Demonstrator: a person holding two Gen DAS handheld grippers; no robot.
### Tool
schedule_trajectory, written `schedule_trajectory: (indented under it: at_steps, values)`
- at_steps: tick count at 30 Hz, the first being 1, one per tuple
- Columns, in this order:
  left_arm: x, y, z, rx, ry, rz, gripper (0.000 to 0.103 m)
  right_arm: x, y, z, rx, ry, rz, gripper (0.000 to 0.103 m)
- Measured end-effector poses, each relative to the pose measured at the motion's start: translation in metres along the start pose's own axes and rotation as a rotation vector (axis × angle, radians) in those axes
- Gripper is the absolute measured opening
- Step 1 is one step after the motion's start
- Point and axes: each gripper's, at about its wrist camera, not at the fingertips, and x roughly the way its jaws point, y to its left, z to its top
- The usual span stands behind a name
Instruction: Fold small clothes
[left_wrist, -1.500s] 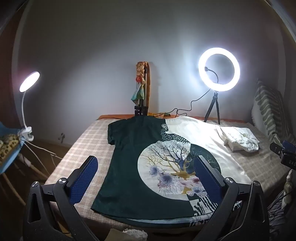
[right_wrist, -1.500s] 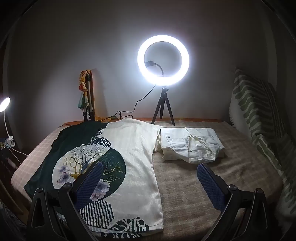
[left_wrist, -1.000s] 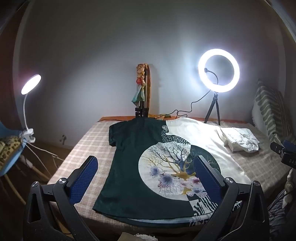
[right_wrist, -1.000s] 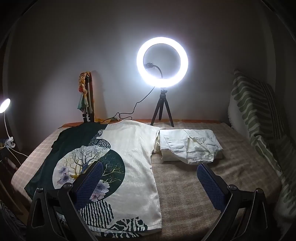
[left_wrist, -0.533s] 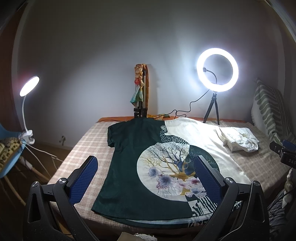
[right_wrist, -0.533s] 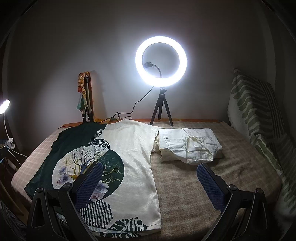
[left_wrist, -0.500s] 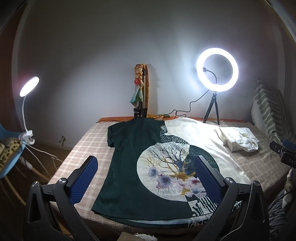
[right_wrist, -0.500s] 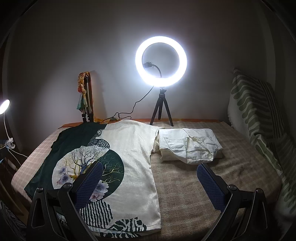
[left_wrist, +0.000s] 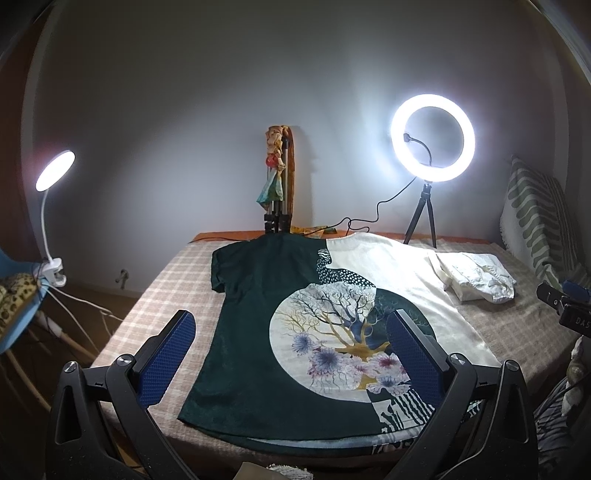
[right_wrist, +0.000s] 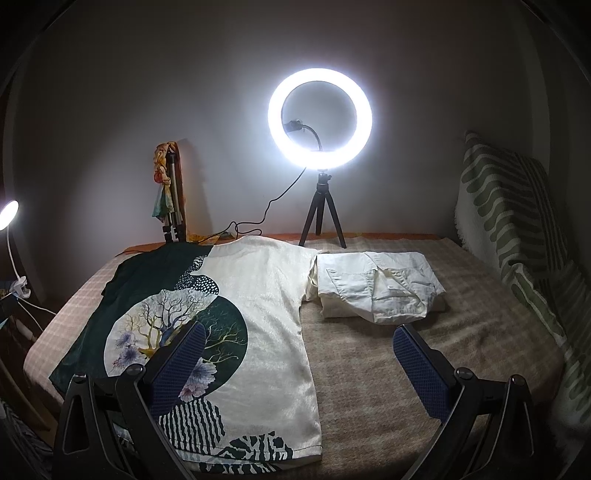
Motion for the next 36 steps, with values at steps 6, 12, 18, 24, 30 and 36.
schedule_trajectory:
  at_steps: [6,12,18,24,30,36]
  values:
    - [0.0024,-0.0014,-0.0003,0.003,0.001,-0.002,0.103,0.0003,-0.0003,0.0011,0.002,0.001,0.001,0.103]
    - [0.0030,-0.0023,-0.0004,0.003,0.001,-0.003,0.103,0.0015,0.0001,0.0017,0.003,0.006,-0.001,0.103]
    - [0.0044,-0.0029,-0.0007,0.005,0.003,-0.001,0.103,0.0020,-0.0001,0.0020,0.004,0.006,-0.001,0.103]
    - [0.0054,-0.0047,-0.0005,0.007,0.001,0.000,0.103,0.0023,-0.0006,0.0016,0.004,0.005,0.000,0.103]
    - [0.0063,-0.0037,-0.0007,-0.001,0.001,0.001,0.103,0.0034,-0.0002,0.0013,0.002,0.006,-0.001,0.103]
    - [0.0078,-0.0032,-0.0019,-0.004,0.005,-0.001,0.103,0.0055,0.0032,0.0030,-0.004,0.006,0.003,0.103]
